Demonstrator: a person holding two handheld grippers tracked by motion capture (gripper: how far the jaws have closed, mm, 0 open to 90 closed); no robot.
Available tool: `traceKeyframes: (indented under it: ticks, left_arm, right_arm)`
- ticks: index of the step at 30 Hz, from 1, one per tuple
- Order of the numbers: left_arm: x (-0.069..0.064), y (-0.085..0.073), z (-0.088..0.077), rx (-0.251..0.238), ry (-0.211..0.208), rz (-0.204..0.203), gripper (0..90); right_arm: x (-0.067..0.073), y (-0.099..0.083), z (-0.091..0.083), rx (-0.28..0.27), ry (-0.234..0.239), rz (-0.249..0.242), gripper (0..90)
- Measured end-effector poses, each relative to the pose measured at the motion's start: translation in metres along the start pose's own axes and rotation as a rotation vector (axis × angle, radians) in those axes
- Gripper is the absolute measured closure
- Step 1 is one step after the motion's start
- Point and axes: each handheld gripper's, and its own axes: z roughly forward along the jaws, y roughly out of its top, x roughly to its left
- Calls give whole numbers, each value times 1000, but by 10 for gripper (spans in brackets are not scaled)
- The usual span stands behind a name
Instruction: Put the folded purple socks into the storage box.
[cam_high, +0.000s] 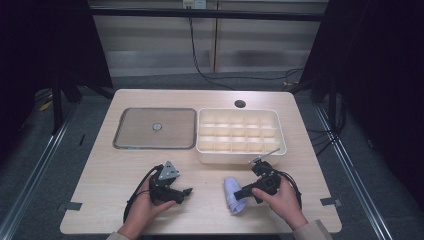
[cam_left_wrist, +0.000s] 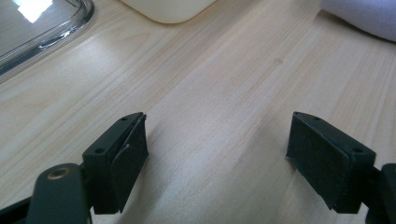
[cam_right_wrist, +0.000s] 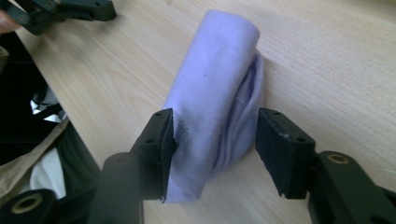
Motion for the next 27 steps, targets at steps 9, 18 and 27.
traceKeyframes:
  ticks: [9,18,27]
  left_arm:
    - [0,0,0,0,0,0,197]
    - [0,0,0,0,0,0,196]
    - [0,0,0,0,1,-1,197]
  right_arm:
    - [-2,-1,7,5,8,23,570]
    - [-1,-1,7,16,10,34,715]
    - [2,8,-1,47,-12,18,739]
